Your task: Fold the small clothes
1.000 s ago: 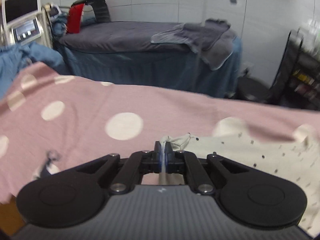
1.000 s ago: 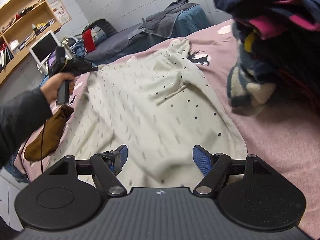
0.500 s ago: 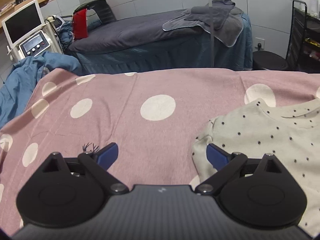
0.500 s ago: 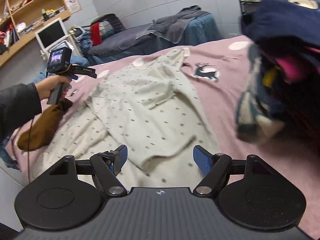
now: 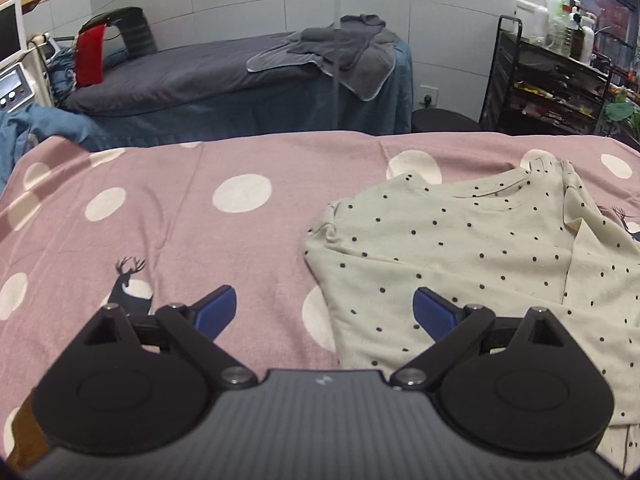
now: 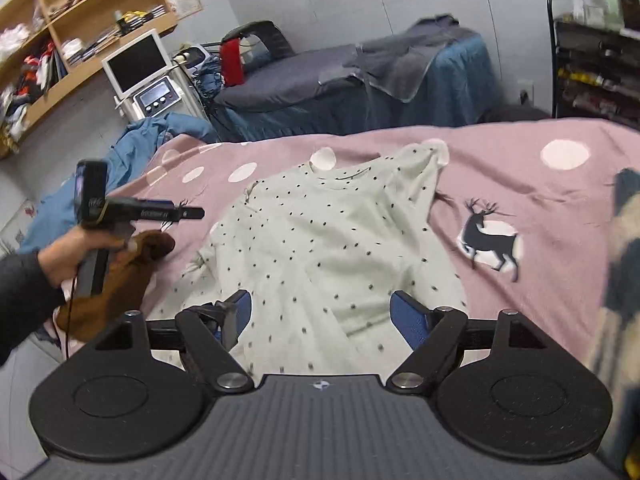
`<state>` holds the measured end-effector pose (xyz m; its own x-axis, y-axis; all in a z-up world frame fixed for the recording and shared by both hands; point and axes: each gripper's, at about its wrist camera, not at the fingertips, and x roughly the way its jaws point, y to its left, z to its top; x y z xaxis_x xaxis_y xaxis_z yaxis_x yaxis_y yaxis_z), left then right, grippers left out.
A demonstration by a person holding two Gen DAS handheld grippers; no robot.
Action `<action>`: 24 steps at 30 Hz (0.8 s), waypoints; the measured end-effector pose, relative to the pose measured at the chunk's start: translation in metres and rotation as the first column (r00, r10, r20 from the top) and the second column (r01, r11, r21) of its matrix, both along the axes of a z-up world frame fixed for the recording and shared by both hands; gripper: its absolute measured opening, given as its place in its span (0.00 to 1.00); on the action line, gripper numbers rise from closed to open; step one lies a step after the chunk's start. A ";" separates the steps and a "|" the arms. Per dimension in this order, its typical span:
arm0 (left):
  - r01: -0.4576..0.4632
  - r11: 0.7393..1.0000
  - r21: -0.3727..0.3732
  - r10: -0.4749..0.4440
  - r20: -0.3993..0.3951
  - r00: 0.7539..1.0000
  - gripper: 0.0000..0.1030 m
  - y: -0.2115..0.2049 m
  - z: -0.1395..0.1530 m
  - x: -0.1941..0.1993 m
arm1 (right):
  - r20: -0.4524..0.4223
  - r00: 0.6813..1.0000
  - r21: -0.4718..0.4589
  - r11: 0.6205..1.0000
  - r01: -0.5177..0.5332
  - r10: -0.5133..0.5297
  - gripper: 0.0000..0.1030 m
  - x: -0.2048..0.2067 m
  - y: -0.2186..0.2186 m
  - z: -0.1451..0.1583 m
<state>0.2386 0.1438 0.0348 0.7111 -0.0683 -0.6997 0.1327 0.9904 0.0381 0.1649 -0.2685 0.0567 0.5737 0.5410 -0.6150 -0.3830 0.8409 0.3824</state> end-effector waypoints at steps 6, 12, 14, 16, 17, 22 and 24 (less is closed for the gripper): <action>0.006 0.999 -0.031 -0.007 -0.023 1.000 0.93 -0.004 -0.007 0.008 | -0.041 0.999 0.031 0.999 0.031 -0.030 1.00 0.039 0.006 -0.005; -0.029 0.999 -0.036 0.032 0.079 0.996 1.00 -0.002 -0.018 0.055 | -0.083 0.985 0.059 0.986 0.155 -0.149 1.00 0.119 0.006 -0.020; -0.013 0.998 -0.061 0.016 0.044 0.999 1.00 -0.003 -0.021 0.081 | -0.069 0.977 0.020 0.979 0.202 -0.200 1.00 0.151 0.004 -0.026; -0.013 0.998 -0.054 0.014 0.019 1.000 1.00 -0.005 -0.026 0.105 | -0.041 0.975 -0.023 0.976 0.218 -0.218 1.00 0.179 0.002 -0.032; -0.009 0.999 -0.046 0.010 0.010 1.000 1.00 -0.006 -0.029 0.116 | -0.068 0.974 -0.021 0.976 0.215 -0.216 1.00 0.195 -0.001 -0.038; 0.061 0.998 -0.032 -0.061 0.005 0.998 1.00 -0.014 -0.041 0.159 | -0.183 0.967 -0.007 0.983 0.181 -0.179 1.00 0.231 -0.002 -0.061; 0.124 0.992 -0.012 -0.125 -0.023 0.992 1.00 -0.021 -0.047 0.172 | -0.180 0.971 -0.032 0.988 0.151 -0.155 1.00 0.233 0.003 -0.066</action>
<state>0.4108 0.1232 -0.0121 0.6801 -0.1629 -0.7148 0.2556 0.9665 0.0230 0.3984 -0.2657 -0.0089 0.5265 0.4433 -0.7255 -0.1748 0.8915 0.4179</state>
